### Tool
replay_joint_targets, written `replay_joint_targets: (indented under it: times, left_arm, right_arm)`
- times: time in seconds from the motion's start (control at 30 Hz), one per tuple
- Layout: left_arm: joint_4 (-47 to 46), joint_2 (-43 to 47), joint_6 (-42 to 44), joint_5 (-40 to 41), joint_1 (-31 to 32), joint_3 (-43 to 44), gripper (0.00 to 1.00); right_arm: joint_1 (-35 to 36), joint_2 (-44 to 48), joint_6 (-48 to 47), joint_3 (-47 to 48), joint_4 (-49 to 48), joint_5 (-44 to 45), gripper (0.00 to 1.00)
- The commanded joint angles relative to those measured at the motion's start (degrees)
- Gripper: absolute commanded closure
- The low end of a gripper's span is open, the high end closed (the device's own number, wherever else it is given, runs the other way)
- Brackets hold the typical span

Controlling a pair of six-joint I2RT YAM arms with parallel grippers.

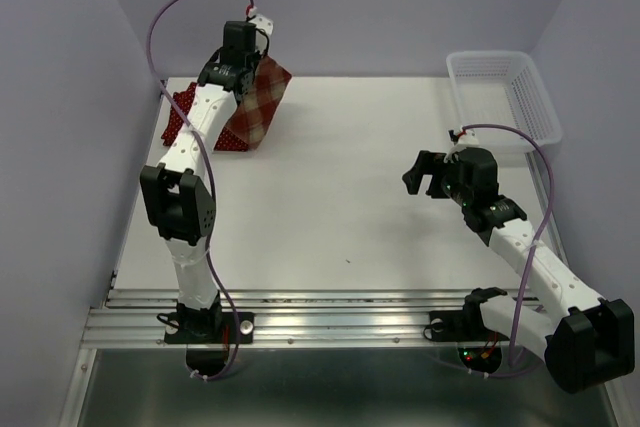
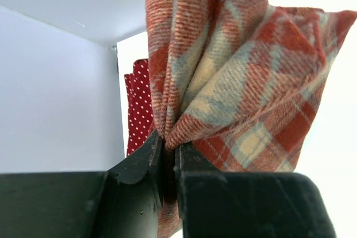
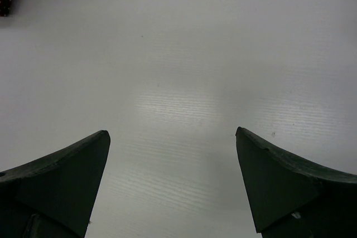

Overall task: Fold and stack the skirts
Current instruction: Neatly place the folded skirt to the corner

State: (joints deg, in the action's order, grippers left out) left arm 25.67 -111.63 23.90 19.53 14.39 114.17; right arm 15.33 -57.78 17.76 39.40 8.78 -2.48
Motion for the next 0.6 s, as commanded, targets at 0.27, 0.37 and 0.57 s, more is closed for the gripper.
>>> replay_joint_targets:
  times: [0.27,0.37,0.57]
  left_arm:
    - [-3.17,5.29,-0.87,1.74,-0.68,3.61,1.0]
    - [-3.96,4.41,-1.14,3.14,-1.29,1.24,1.0]
    - [-4.14,1.51,-2.54,2.35,-4.37,1.58,1.0]
  right_arm:
    - [-0.22,-0.58,-0.18,0.07,-1.57,0.37,0.0]
    - [-0.22,-0.67,-0.18,0.07,-1.66,0.28,0.0]
    - [-0.22,-0.84,-0.18,0.15,-1.57,0.55,0.0]
